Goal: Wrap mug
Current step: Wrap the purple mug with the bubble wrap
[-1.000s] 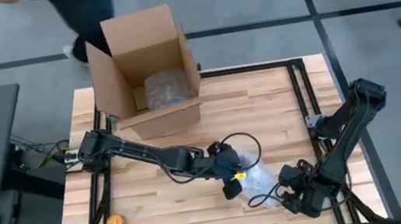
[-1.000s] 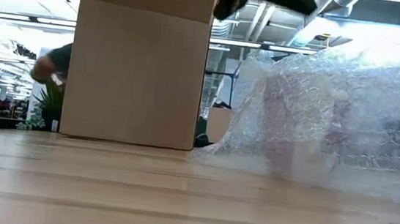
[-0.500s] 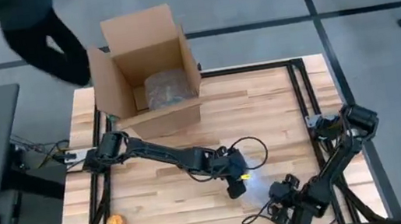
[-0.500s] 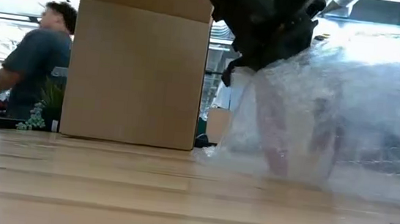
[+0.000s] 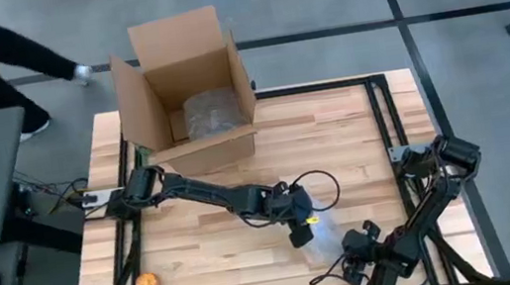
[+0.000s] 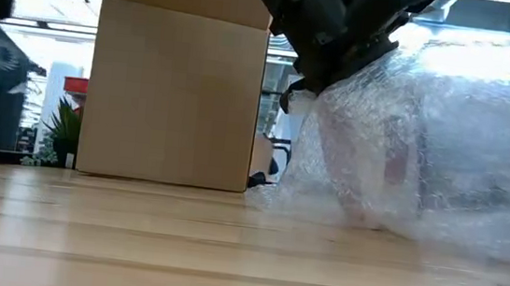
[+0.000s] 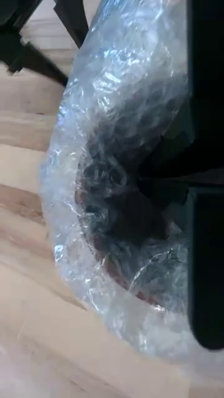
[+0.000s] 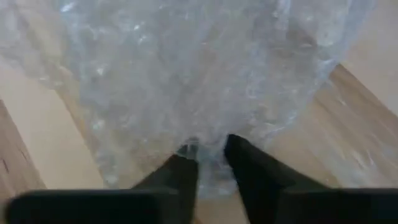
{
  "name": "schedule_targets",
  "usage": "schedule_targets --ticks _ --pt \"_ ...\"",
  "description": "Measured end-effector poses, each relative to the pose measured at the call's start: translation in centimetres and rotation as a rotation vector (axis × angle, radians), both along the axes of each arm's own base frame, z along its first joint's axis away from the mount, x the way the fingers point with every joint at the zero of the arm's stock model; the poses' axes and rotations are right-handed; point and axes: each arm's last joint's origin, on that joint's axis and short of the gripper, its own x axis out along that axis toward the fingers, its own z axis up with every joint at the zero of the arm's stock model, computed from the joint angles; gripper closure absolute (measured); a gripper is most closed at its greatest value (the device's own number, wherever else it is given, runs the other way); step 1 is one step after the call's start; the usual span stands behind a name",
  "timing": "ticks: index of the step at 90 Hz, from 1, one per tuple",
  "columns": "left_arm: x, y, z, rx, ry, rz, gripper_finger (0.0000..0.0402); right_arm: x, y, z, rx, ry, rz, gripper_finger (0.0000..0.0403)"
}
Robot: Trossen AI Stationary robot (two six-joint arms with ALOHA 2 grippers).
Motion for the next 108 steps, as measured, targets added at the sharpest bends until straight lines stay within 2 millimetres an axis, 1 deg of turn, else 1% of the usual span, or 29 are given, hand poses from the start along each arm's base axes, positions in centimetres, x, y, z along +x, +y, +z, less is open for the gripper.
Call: schedule_targets --ticks 3,7,15,28,42,55,66,74,85,102,108 --pt "0.0 0.0 0.0 0.002 0.0 0.001 0.0401 0.0 0.0 0.2 0.001 0.001 0.015 0.038" --pt "0.0 0.0 0.0 0.005 -0.001 0.003 0.0401 -0.1 -0.1 0.6 0.005 0.008 0.037 0.0392" --pt "0.0 0.0 0.0 0.014 -0.002 0.011 0.0401 -0.3 -0.2 1.7 0.022 0.002 0.073 0.0395" --pt "0.0 0.1 -0.1 0.018 0.001 0.014 0.0401 -0.5 -0.5 4.5 0.044 -0.05 0.161 0.0401" --pt "0.0 0.1 -0.1 0.033 -0.003 0.028 0.0401 0.1 -1.7 6.7 0.029 -0.136 0.161 0.0402" --pt "0.0 -0.1 -0.1 0.039 -0.009 0.028 0.0402 1.4 -3.1 7.4 -0.007 -0.19 0.104 0.0403" --pt "0.0 -0.2 -0.1 0.046 -0.011 0.032 0.0402 2.6 -4.1 7.4 -0.017 -0.199 0.06 0.0403" --pt "-0.1 -0.4 -0.1 0.047 -0.011 0.033 0.0402 3.2 -4.5 7.5 -0.024 -0.208 0.057 0.0403" --pt "-0.2 -0.8 -0.1 0.034 -0.012 0.036 0.0402 3.3 -4.9 8.4 0.014 -0.231 0.043 0.0403" --pt "-0.5 -2.3 -0.1 0.025 -0.014 0.01 0.0402 2.8 -5.2 10.3 0.096 -0.333 -0.063 0.0403" --pt "-0.5 -2.6 -0.1 0.013 -0.024 0.018 0.0402 2.9 -5.5 10.6 0.1 -0.361 -0.1 0.0403"
